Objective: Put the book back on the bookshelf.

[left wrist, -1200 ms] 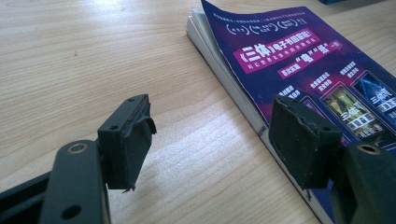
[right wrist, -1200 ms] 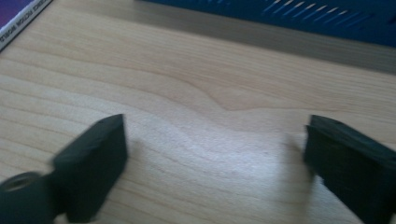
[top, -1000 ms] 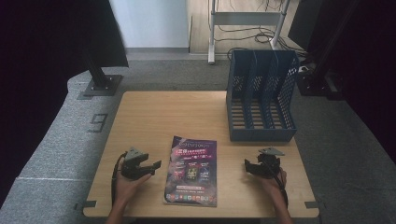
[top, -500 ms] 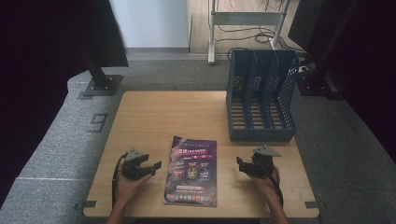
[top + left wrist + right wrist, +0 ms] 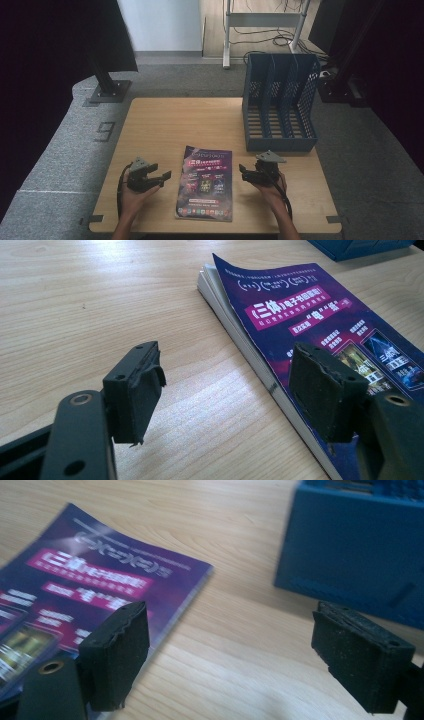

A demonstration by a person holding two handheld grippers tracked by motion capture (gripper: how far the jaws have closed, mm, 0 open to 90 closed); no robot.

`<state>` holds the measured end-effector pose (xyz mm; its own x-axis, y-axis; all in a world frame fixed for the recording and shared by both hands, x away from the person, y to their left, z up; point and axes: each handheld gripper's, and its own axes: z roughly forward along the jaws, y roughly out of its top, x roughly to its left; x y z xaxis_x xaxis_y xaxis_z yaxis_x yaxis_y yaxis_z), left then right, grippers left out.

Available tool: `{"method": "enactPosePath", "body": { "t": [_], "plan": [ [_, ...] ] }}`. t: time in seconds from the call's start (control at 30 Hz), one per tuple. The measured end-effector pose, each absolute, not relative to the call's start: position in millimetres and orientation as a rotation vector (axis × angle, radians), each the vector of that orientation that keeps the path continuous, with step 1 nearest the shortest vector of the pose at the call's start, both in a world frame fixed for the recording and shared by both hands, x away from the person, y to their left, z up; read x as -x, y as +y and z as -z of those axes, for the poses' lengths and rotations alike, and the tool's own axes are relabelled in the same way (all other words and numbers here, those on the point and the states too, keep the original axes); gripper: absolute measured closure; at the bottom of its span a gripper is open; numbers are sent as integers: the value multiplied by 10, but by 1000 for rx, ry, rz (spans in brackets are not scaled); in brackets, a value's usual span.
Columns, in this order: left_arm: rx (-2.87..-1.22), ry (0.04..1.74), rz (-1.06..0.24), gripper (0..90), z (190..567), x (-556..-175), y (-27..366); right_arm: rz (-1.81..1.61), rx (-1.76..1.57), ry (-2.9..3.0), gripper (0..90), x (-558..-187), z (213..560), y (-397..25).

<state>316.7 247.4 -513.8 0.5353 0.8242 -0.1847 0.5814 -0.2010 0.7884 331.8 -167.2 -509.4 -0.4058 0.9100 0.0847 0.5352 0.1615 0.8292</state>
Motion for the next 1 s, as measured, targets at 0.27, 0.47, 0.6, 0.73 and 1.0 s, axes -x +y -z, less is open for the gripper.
{"method": "enactPosePath", "body": {
  "t": [0.27,0.47,0.6,0.73,1.0],
  "plan": [
    [-1912,1155,-348,297,5163,-3180,2455,-1163,-1319,2050,155,-3407,5067,-1427],
    [-1919,1160,-346,297,5180,-3180,2447,-1182,-1312,2085,155,-3443,5110,-1302],
    [-1924,1158,-345,297,5186,-3177,2433,-1195,-1298,2107,155,-3459,5130,-1215],
    [-1929,1154,-346,297,5185,-3168,2420,-1202,-1283,2129,154,-3462,5159,-1137],
    [-1943,1146,-340,296,5195,-3174,2378,-1195,-1262,2177,155,-3435,5261,-1027]
  ]
}}
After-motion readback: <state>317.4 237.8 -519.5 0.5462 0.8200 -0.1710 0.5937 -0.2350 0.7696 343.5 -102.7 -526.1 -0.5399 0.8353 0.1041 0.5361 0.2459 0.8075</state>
